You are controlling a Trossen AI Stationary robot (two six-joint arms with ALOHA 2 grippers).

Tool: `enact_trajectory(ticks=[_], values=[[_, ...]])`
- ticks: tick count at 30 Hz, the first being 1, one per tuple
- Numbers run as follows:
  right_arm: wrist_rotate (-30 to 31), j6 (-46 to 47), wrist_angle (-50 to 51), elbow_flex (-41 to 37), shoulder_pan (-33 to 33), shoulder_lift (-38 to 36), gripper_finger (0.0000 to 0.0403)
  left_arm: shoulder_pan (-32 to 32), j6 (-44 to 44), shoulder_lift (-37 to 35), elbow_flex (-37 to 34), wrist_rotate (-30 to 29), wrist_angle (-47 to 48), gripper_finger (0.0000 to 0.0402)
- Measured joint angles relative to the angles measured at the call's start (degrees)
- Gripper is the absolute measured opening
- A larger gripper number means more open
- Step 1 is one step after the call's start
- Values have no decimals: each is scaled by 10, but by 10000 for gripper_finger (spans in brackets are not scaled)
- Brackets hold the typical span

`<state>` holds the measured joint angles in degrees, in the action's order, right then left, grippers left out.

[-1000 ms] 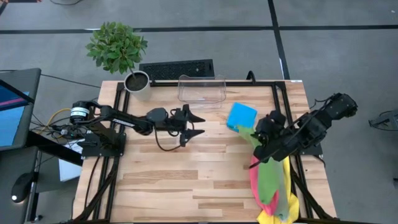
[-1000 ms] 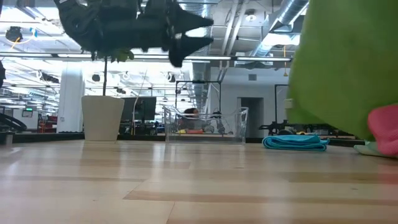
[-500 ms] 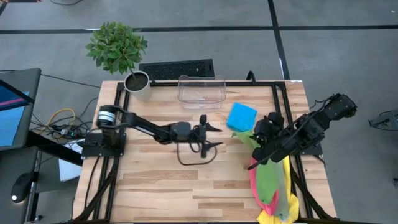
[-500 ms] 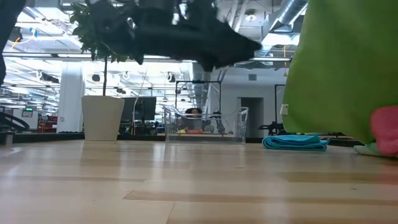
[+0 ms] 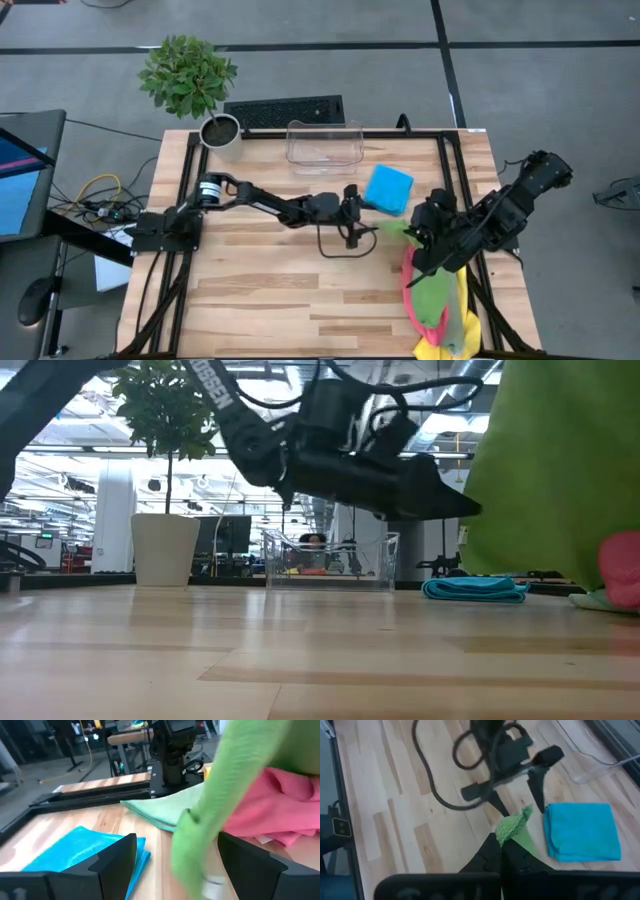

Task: Fold microfiber towels
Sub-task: Fold the green microfiber towel

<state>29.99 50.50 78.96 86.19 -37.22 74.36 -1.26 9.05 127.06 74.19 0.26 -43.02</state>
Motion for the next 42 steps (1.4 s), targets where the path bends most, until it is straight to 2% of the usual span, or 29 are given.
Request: enact_trajectory(ticks=[5, 8, 11, 16, 19, 21, 27, 31, 38, 42], values=[[1, -4, -1, 0, -3, 0, 11, -1, 2, 19, 38, 0, 88, 268], [2, -12, -2, 0, -3, 0, 11, -1, 10, 25, 61, 5, 128, 241], [8, -16, -2, 0, -3, 0, 11, 0, 12, 27, 72, -19, 160, 183], [15, -16, -4, 0, -3, 0, 11, 1, 9, 15, 74, -40, 169, 31], [20, -16, -9, 0, -3, 0, 11, 0, -13, -2, 74, -40, 178, 11], [27, -18, -12, 0, -3, 0, 11, 2, -27, -23, 74, -49, 227, 4], [46, -53, -33, 32, -3, 0, 11, 25, -30, -169, 73, -96, 507, 1], [83, -149, -89, 53, -2, 0, 11, 57, 1, -288, 73, -184, 649, 0], [197, -330, -155, 75, 20, 0, 11, 107, 10, -506, 73, -410, 768, 0], [243, -425, -204, 78, 52, 0, 11, 101, -15, -589, 74, -430, 795, 0]])
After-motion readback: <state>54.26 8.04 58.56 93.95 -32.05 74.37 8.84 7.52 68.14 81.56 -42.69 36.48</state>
